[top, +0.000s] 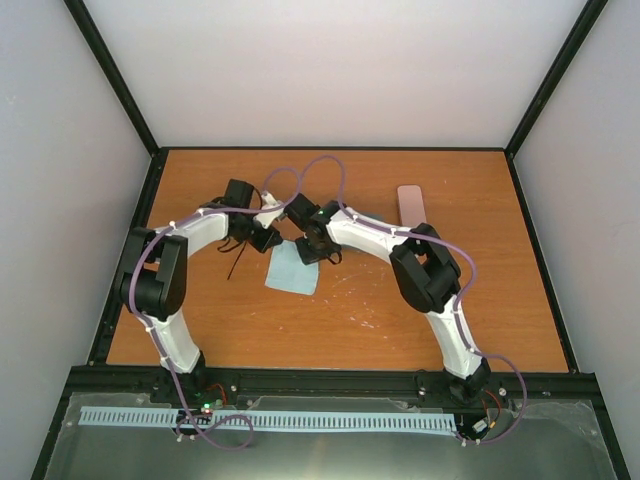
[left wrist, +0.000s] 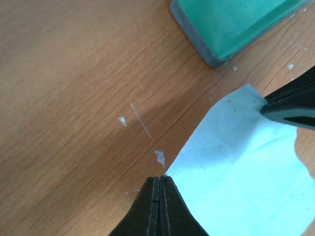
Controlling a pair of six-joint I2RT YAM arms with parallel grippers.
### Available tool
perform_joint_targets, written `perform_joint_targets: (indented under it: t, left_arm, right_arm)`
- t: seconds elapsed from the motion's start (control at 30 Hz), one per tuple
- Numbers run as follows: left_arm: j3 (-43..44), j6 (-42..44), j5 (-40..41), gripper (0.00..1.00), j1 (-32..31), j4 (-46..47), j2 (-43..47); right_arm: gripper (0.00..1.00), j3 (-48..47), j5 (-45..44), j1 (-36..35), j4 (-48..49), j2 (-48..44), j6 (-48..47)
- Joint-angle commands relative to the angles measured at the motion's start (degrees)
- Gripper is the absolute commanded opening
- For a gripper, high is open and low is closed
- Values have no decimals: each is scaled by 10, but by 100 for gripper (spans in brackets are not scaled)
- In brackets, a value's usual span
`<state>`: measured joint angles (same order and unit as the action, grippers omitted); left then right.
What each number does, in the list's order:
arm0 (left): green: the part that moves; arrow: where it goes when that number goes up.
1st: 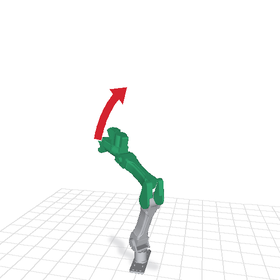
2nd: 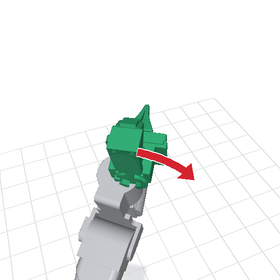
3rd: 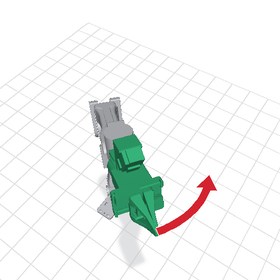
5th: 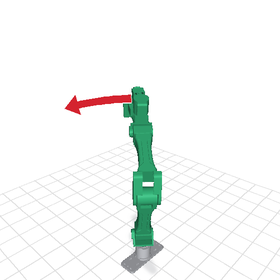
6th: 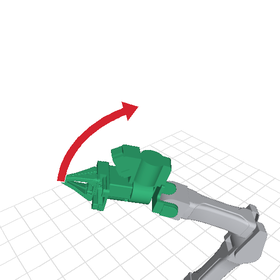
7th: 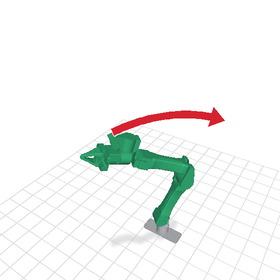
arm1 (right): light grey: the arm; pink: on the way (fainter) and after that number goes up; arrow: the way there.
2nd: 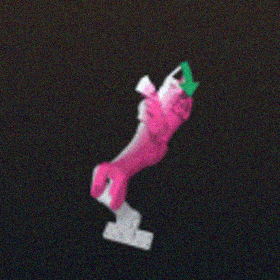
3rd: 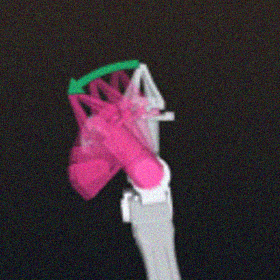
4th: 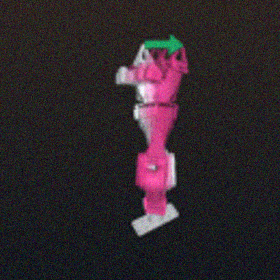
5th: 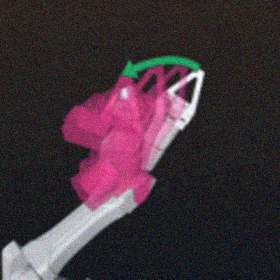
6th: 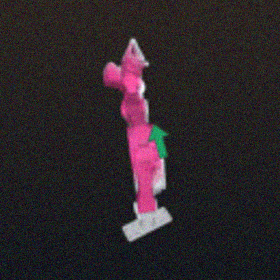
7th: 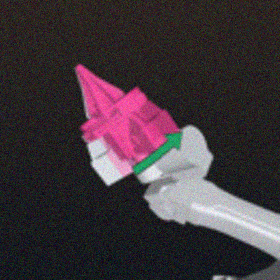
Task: Organize the sunglasses
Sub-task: Fold the glasses cleaning cloth at the center of the board.
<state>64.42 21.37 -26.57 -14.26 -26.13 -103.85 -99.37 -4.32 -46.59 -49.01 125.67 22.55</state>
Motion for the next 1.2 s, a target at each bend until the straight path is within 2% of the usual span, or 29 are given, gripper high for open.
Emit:
perform_joint_targets:
  t: [0.0, 0.4, 1.17]
  left_arm:
    - [4, -20, -27, 0, -2, 14, 29]
    - [-52, -12, -21, 1, -2, 22, 67]
    - [-127, -4, -16, 1, -2, 47, 127]
  right_arm:
    - [3, 12, -4, 3, 32, -26, 4]
    - [3, 82, -4, 3, 74, -67, 2]
    - [3, 174, 53, -22, 148, -124, -27]
